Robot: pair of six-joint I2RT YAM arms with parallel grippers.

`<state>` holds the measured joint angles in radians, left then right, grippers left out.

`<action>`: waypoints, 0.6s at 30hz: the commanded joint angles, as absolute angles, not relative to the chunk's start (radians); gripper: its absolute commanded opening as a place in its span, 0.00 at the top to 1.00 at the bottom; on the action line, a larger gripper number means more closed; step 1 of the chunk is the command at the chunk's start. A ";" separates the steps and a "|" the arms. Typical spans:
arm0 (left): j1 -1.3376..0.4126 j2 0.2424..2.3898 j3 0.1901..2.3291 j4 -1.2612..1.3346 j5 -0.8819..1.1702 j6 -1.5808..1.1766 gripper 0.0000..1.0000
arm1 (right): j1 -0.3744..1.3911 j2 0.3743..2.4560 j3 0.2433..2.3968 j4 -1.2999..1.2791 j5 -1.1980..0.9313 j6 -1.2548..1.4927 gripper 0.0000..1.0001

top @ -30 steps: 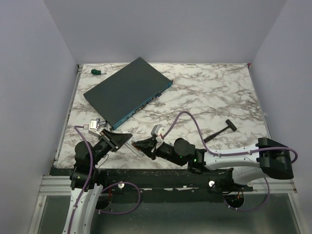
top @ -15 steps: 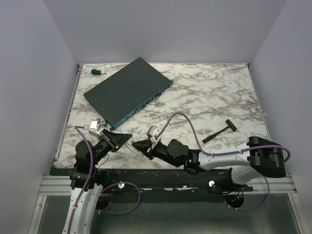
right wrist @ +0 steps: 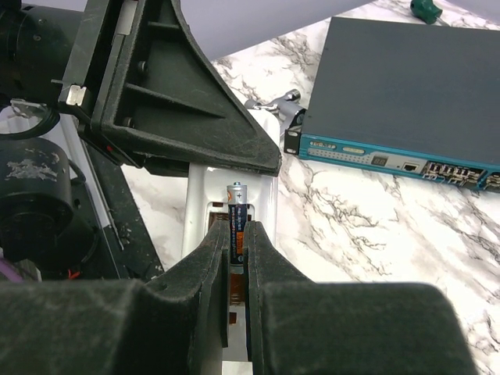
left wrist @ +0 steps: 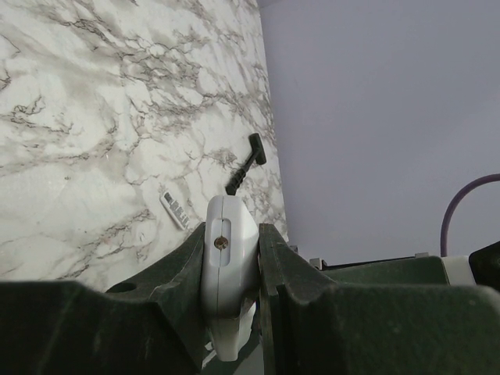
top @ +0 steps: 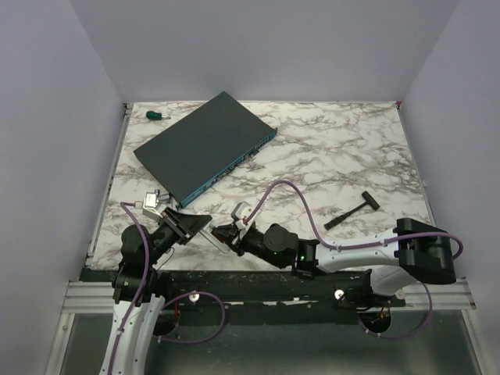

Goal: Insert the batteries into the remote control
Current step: Load the battery into the remote control.

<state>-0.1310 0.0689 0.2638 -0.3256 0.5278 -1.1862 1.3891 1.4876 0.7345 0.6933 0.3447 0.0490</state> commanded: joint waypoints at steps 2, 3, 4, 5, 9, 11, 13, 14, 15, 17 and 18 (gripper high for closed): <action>-0.131 0.063 0.301 -0.316 0.519 -1.190 1.00 | 1.406 1.515 0.756 0.641 0.411 0.025 0.94; -0.131 0.063 0.304 -0.317 0.518 -1.189 1.00 | 1.408 1.517 0.758 0.635 0.414 0.025 0.94; -0.131 0.062 0.305 -0.321 0.517 -1.189 1.00 | 1.410 1.520 0.760 0.628 0.418 0.023 0.94; -0.131 0.060 0.305 -0.321 0.517 -1.189 1.00 | 1.412 1.522 0.761 0.622 0.421 0.023 0.94; -0.130 0.058 0.308 -0.321 0.514 -1.192 1.00 | 1.421 1.529 0.767 0.599 0.427 0.020 0.93; -0.130 0.055 0.308 -0.322 0.513 -1.192 1.00 | 1.425 1.531 0.765 0.594 0.428 0.020 0.93; -0.131 0.054 0.308 -0.323 0.512 -1.193 1.00 | 1.428 1.533 0.766 0.590 0.428 0.023 0.93; -0.131 0.053 0.308 -0.326 0.511 -1.193 1.00 | 1.431 1.534 0.765 0.587 0.429 0.025 0.93; -0.131 0.051 0.309 -0.325 0.510 -1.193 1.00 | 1.433 1.534 0.763 0.586 0.429 0.027 0.93; -0.130 0.048 0.309 -0.328 0.504 -1.193 1.00 | 1.437 1.533 0.757 0.586 0.434 0.032 0.93; -0.131 0.046 0.311 -0.328 0.502 -1.195 1.00 | 1.438 1.532 0.753 0.586 0.437 0.034 0.93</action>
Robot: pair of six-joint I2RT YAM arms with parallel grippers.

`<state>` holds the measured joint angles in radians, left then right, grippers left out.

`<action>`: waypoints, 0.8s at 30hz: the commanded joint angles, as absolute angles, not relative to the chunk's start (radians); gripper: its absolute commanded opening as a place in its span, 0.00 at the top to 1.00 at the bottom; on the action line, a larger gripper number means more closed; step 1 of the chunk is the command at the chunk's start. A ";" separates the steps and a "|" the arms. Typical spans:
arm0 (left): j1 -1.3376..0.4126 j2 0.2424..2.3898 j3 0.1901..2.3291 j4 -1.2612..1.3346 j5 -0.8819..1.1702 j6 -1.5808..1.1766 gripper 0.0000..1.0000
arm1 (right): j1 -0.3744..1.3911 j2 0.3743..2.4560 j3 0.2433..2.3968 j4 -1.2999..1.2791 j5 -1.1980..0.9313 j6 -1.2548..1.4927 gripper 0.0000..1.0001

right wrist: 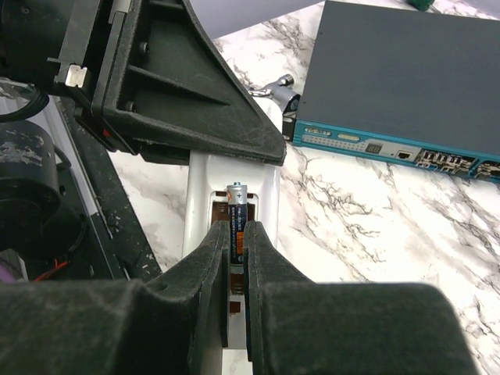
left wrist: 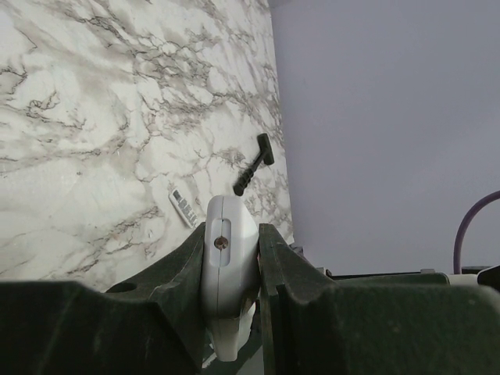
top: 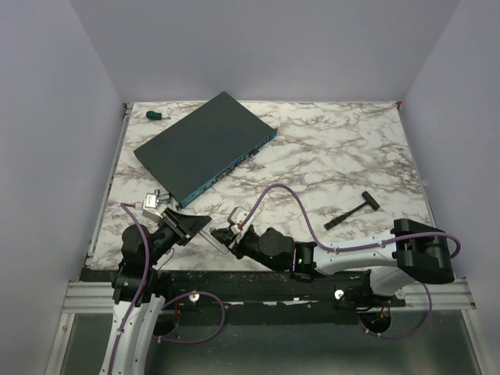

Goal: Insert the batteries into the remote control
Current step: Load the battery into the remote control.

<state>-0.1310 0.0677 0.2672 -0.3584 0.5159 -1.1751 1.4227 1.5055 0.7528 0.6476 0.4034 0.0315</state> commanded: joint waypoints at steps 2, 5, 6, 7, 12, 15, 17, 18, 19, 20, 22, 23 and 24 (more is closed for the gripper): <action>-0.131 0.043 0.313 -0.331 0.499 -1.195 1.00 | 1.440 1.529 0.746 0.585 0.444 0.037 0.92; -0.130 0.042 0.318 -0.336 0.496 -1.193 1.00 | 1.442 1.525 0.740 0.586 0.452 0.037 0.91; -0.130 0.041 0.319 -0.338 0.494 -1.193 1.00 | 1.442 1.523 0.739 0.583 0.452 0.037 0.91; -0.131 0.041 0.319 -0.339 0.494 -1.193 1.00 | 1.441 1.522 0.740 0.579 0.453 0.038 0.91; -0.132 0.037 0.325 -0.346 0.491 -1.192 1.00 | 1.445 1.516 0.736 0.563 0.463 0.040 0.89; -0.131 0.034 0.327 -0.352 0.488 -1.190 1.00 | 1.447 1.516 0.736 0.552 0.472 0.040 0.87; -0.131 0.031 0.330 -0.354 0.485 -1.190 1.00 | 1.449 1.514 0.735 0.548 0.478 0.040 0.87; -0.131 0.031 0.330 -0.356 0.485 -1.190 1.00 | 1.449 1.513 0.733 0.546 0.480 0.040 0.86; -0.131 0.030 0.330 -0.357 0.485 -1.190 1.00 | 1.449 1.515 0.733 0.545 0.482 0.040 0.86; -0.131 0.030 0.331 -0.356 0.483 -1.190 1.00 | 1.451 1.516 0.733 0.543 0.483 0.041 0.86; -0.131 0.031 0.330 -0.356 0.483 -1.190 1.00 | 1.450 1.517 0.730 0.543 0.491 0.038 0.84; -0.130 0.030 0.332 -0.356 0.483 -1.190 1.00 | 1.452 1.517 0.730 0.542 0.495 0.037 0.83; -0.131 0.031 0.331 -0.356 0.483 -1.190 1.00 | 1.453 1.518 0.731 0.540 0.497 0.035 0.83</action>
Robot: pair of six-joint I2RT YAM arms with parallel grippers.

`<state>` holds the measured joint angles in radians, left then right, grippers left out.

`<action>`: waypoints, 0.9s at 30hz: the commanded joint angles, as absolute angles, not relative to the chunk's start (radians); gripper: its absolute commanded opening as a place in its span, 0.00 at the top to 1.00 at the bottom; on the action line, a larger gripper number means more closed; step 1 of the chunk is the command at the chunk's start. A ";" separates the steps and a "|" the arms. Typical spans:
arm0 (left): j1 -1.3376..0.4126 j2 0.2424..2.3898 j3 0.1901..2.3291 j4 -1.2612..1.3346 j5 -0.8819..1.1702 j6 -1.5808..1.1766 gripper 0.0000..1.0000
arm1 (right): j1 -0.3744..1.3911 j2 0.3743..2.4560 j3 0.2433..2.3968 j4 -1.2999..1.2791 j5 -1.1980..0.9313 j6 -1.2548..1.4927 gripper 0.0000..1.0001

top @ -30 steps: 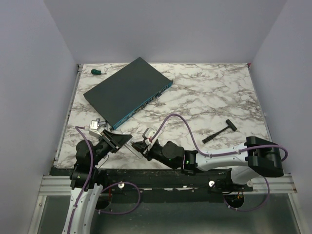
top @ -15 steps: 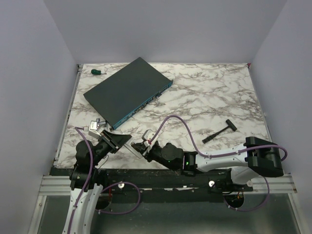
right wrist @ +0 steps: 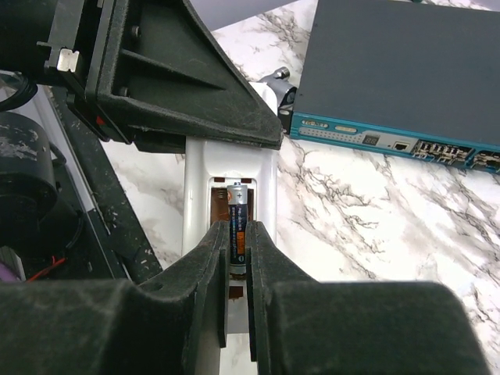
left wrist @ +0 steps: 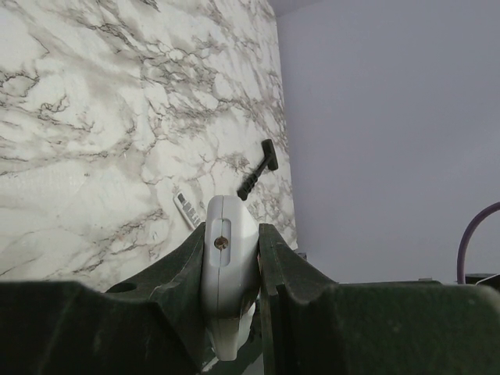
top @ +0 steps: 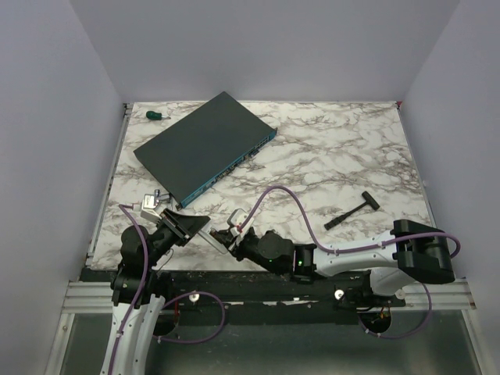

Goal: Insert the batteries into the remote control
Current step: Load the battery into the remote control.

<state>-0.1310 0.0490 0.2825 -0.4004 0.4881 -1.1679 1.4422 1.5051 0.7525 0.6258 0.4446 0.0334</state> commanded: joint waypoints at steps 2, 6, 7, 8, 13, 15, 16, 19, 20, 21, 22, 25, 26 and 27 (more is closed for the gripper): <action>-0.130 0.029 0.330 -0.356 0.483 -1.190 1.00 | 1.454 1.520 0.734 0.537 0.504 0.032 0.81; -0.130 0.027 0.329 -0.357 0.482 -1.190 1.00 | 1.456 1.520 0.735 0.537 0.508 0.029 0.77; -0.130 0.027 0.328 -0.355 0.482 -1.191 1.00 | 1.455 1.520 0.735 0.537 0.509 0.029 0.77; -0.131 0.026 0.327 -0.353 0.482 -1.190 1.00 | 1.457 1.520 0.735 0.537 0.510 0.028 0.76; -0.130 0.027 0.322 -0.347 0.485 -1.193 1.00 | 1.459 1.518 0.736 0.532 0.518 0.028 0.72; -0.130 0.026 0.322 -0.347 0.486 -1.193 1.00 | 1.460 1.519 0.735 0.531 0.521 0.027 0.71; -0.131 0.026 0.321 -0.347 0.484 -1.193 1.00 | 1.460 1.518 0.735 0.532 0.522 0.026 0.71; -0.131 0.024 0.319 -0.347 0.485 -1.193 1.00 | 1.461 1.516 0.735 0.532 0.524 0.026 0.71; -0.130 0.022 0.316 -0.348 0.485 -1.193 1.00 | 1.461 1.517 0.735 0.532 0.524 0.026 0.71; -0.130 0.021 0.316 -0.347 0.485 -1.193 1.00 | 1.462 1.517 0.735 0.533 0.524 0.026 0.71; -0.130 0.021 0.316 -0.347 0.485 -1.193 1.00 | 1.463 1.516 0.736 0.534 0.524 0.026 0.71; -0.132 0.024 0.314 -0.345 0.487 -1.192 1.00 | 1.463 1.504 0.732 0.541 0.519 0.028 0.70; -0.130 0.024 0.313 -0.344 0.486 -1.190 1.00 | 1.463 1.498 0.730 0.546 0.516 0.029 0.70; -0.130 0.026 0.311 -0.344 0.488 -1.189 1.00 | 1.463 1.490 0.729 0.550 0.510 0.031 0.70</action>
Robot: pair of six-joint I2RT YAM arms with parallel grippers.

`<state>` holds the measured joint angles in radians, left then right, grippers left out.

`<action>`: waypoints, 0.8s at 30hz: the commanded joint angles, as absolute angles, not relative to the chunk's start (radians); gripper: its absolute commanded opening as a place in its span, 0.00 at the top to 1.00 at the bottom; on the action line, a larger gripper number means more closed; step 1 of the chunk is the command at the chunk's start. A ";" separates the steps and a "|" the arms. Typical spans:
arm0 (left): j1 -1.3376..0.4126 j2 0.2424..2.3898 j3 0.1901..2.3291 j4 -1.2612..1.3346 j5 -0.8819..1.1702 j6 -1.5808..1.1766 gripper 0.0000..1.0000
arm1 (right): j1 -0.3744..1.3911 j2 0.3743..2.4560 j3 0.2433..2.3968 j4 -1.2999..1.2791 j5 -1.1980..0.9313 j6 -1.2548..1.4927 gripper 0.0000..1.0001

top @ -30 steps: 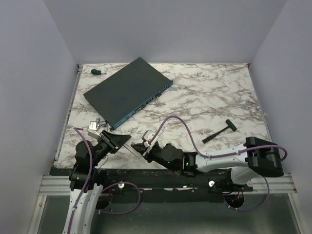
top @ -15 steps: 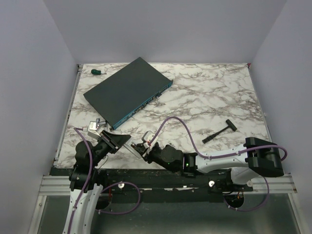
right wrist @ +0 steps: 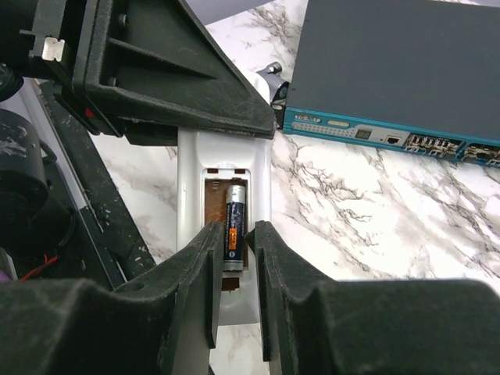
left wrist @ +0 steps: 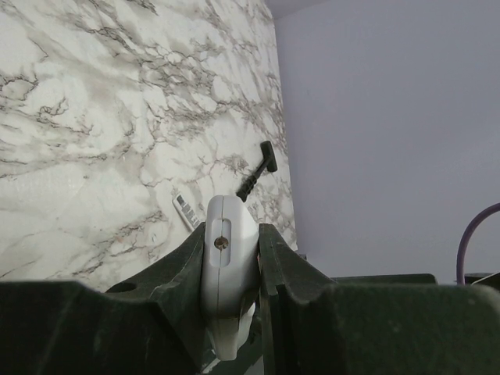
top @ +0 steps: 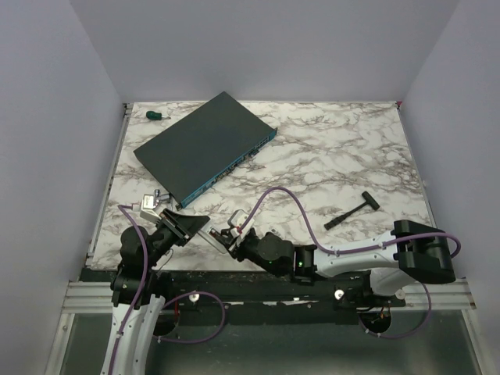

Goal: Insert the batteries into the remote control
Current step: Load the battery into the remote control.

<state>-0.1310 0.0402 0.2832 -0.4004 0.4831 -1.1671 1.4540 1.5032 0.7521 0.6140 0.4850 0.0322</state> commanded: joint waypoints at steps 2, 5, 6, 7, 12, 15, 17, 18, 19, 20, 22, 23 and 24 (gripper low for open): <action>-0.130 0.027 0.309 -0.344 0.490 -1.186 1.00 | 1.463 1.473 0.726 0.556 0.497 0.037 0.70; -0.130 0.024 0.303 -0.342 0.489 -1.186 1.00 | 1.463 1.451 0.718 0.575 0.473 0.044 0.68; -0.131 0.024 0.301 -0.342 0.489 -1.187 1.00 | 1.463 1.442 0.714 0.584 0.465 0.046 0.67; -0.130 0.024 0.300 -0.341 0.490 -1.187 1.00 | 1.463 1.436 0.709 0.593 0.457 0.049 0.67; -0.131 0.024 0.299 -0.339 0.493 -1.185 1.00 | 1.463 1.386 0.681 0.645 0.410 0.068 0.66; -0.130 0.024 0.299 -0.341 0.495 -1.182 1.00 | 1.463 1.343 0.654 0.692 0.385 0.081 0.66; -0.131 0.024 0.299 -0.342 0.496 -1.178 1.00 | 1.463 1.307 0.631 0.721 0.379 0.088 0.66; -0.131 0.022 0.299 -0.341 0.498 -1.177 1.00 | 1.463 1.285 0.619 0.737 0.378 0.091 0.65; -0.130 0.022 0.298 -0.340 0.499 -1.174 1.00 | 1.463 1.264 0.607 0.750 0.380 0.093 0.66; -0.130 0.022 0.298 -0.338 0.502 -1.169 1.00 | 1.463 1.249 0.594 0.758 0.382 0.095 0.66; -0.130 0.022 0.296 -0.333 0.508 -1.163 1.00 | 1.463 1.217 0.575 0.762 0.394 0.101 0.66; -0.130 0.022 0.293 -0.327 0.515 -1.161 1.00 | 1.463 1.203 0.567 0.759 0.400 0.101 0.66; -0.131 0.021 0.291 -0.320 0.519 -1.160 1.00 | 1.463 1.195 0.559 0.755 0.406 0.104 0.66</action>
